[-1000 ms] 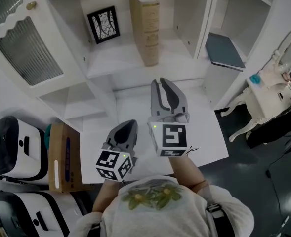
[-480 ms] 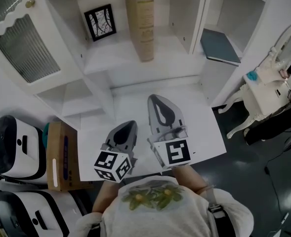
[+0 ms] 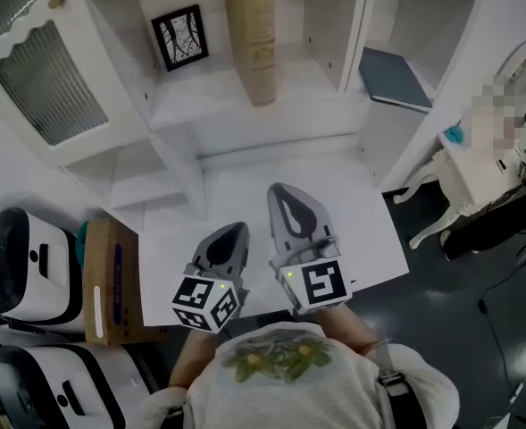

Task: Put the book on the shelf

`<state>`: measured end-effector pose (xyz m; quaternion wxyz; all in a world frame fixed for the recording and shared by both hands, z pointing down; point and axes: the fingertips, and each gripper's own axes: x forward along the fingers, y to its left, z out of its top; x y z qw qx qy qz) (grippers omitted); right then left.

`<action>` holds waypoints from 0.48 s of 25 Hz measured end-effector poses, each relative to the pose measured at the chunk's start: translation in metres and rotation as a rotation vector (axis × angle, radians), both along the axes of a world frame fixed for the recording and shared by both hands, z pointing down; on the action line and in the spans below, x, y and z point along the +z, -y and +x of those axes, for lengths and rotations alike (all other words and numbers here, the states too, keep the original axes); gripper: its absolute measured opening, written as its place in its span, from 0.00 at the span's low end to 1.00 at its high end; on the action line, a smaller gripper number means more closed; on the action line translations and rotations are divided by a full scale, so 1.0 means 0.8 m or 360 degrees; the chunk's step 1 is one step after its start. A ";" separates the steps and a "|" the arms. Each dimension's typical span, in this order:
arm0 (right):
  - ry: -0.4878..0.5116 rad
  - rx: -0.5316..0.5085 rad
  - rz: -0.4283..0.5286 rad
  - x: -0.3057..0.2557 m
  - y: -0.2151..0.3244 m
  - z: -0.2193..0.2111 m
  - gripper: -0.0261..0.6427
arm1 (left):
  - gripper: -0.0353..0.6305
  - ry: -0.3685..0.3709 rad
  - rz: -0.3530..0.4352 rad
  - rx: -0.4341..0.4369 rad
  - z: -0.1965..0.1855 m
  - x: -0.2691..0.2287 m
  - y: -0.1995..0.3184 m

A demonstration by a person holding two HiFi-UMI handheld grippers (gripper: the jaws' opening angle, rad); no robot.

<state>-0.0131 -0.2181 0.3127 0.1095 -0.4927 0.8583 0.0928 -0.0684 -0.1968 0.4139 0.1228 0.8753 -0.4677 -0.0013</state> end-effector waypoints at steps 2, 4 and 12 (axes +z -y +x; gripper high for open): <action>-0.0018 0.0000 -0.0011 0.006 -0.006 -0.001 0.09 | 0.09 -0.0011 -0.0017 -0.0004 0.000 0.006 -0.005; -0.0033 0.0004 -0.0028 0.012 -0.011 0.000 0.09 | 0.09 -0.0021 -0.0029 -0.0001 0.003 0.009 -0.011; -0.0056 0.0005 -0.0126 0.039 -0.043 0.001 0.09 | 0.09 -0.0027 -0.0087 0.0035 0.012 0.028 -0.045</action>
